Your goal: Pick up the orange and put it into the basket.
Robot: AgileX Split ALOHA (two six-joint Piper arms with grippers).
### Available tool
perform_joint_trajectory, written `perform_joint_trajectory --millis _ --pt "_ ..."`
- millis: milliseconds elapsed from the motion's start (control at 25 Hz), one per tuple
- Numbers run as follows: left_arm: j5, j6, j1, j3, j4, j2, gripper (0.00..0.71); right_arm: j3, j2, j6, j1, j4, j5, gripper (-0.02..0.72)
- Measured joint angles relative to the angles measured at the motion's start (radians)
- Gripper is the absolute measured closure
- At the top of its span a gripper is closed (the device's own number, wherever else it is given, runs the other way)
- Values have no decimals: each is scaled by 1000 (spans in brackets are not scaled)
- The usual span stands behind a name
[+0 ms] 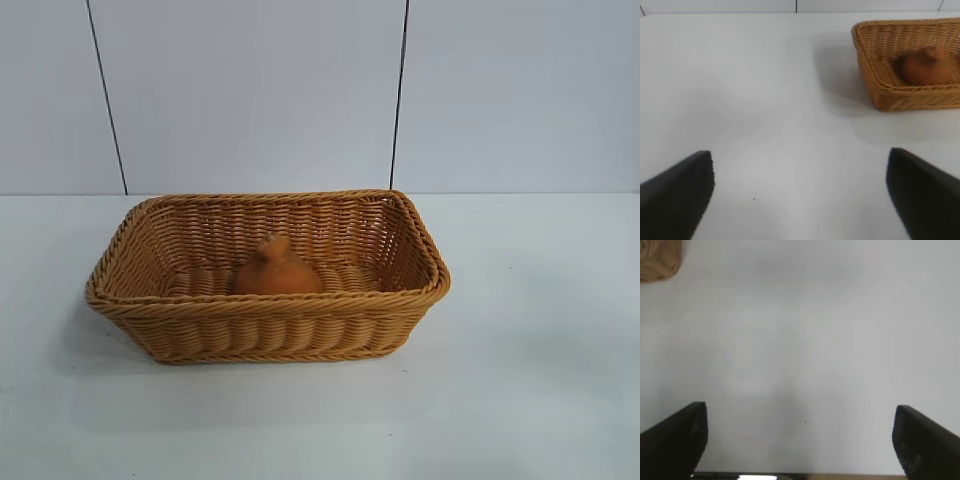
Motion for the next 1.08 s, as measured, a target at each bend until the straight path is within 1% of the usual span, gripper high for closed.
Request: perform_joint_trajectory --millis 200,280,400,1080 --pt "0 0 0 0 0 0 44 4 -209 -1 0 -1 0 10" --pt "0 0 0 0 0 0 44 8 -289 0 0 -15 0 10" --pt "0 0 0 0 0 0 44 8 -387 23 0 -23 2 10" --pt "-1 0 0 0 -1 0 44 11 -398 29 0 -30 2 10"
